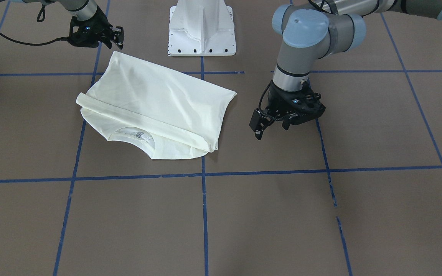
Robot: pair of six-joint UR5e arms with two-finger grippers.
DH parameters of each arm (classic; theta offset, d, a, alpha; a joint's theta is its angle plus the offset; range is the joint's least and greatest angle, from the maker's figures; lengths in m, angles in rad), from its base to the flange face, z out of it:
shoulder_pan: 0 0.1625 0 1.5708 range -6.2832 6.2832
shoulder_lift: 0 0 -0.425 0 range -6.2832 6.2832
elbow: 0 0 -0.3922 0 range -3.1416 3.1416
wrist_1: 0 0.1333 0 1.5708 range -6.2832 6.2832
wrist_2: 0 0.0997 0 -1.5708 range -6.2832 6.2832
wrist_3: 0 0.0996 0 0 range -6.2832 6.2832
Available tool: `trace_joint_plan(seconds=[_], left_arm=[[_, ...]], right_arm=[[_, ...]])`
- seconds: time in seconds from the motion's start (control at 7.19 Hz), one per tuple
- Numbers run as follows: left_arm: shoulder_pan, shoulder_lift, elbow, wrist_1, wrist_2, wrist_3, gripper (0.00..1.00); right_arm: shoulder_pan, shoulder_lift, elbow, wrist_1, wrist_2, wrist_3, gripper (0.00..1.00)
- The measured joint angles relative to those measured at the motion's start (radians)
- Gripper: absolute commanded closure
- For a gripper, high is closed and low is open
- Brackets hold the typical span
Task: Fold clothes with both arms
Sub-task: 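Drag the shirt toward the robot with the right gripper, rotating it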
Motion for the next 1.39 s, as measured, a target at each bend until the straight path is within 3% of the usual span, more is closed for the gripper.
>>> trace_joint_plan(seconds=[0.7, 1.39], left_arm=[[0.322, 0.024, -0.040, -0.018, 0.052, -0.350, 0.10], [0.345, 0.027, -0.012, -0.015, 0.124, -0.357, 0.17]], right_arm=[[0.183, 0.118, -0.008, 0.002, -0.036, -0.007, 0.00], [0.201, 0.127, -0.014, 0.002, -0.035, -0.011, 0.00]])
